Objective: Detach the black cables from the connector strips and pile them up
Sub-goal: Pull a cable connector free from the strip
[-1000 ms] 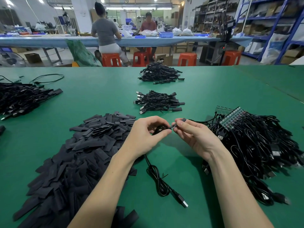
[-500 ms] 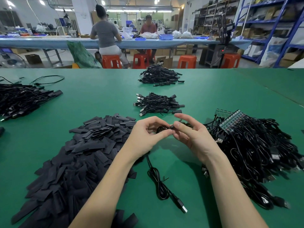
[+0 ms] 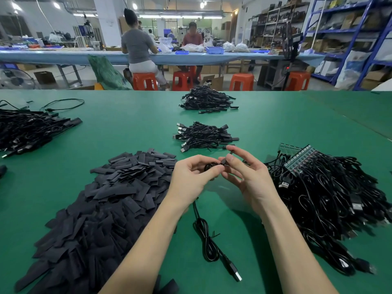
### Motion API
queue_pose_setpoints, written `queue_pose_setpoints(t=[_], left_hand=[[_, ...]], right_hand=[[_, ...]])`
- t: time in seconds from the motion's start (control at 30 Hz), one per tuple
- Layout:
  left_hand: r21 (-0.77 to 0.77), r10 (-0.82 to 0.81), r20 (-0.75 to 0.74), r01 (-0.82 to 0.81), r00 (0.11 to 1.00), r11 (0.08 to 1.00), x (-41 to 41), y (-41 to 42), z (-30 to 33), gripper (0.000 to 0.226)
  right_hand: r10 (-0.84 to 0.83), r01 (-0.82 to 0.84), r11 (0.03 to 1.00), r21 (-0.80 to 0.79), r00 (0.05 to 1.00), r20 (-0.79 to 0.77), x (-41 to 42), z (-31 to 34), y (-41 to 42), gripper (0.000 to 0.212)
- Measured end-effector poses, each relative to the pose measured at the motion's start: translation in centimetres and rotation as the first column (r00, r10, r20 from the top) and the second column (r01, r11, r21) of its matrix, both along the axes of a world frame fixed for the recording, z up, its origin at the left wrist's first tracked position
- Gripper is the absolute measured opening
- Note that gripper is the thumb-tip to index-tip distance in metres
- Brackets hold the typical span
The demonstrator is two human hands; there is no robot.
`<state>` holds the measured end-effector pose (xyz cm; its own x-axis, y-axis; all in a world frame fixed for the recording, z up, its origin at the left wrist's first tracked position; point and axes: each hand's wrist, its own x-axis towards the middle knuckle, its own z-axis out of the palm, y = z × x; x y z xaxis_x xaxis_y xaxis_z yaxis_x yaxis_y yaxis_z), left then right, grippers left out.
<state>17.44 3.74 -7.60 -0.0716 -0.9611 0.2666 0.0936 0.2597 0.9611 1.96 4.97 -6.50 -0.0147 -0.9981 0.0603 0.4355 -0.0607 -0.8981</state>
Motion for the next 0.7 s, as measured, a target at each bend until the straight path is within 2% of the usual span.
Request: queue_pose_setpoints(t=[0.17, 0.5, 0.63, 0.7], left_hand=[[0.023, -0.007, -0.065, 0.008, 0.998, 1.0, 0.0, 0.0, 0.0, 0.014], [0.029, 0.045, -0.01, -0.045, 0.999, 0.999, 0.0, 0.2, -0.4, 0.015], [0.006, 0.015, 0.08, -0.015, 0.997, 1.0, 0.5, 0.0, -0.4, 0.016], [-0.047, 0.038, 0.251, -0.027, 0.967, 0.999, 1.0, -0.3, -0.4, 0.023]], right_hand=[[0.018, -0.018, 1.0, -0.018, 1.0, -0.011, 0.3, -0.1, 0.1, 0.032], [-0.006, 0.004, 0.999, -0.034, 0.998, -0.068, 0.8, -0.3, 0.1, 0.025], [-0.055, 0.047, 0.997, -0.059, 0.989, -0.138, 1.0, -0.5, 0.1, 0.026], [-0.132, 0.126, 0.99, -0.063, 0.985, -0.11, 0.9, -0.4, -0.1, 0.027]])
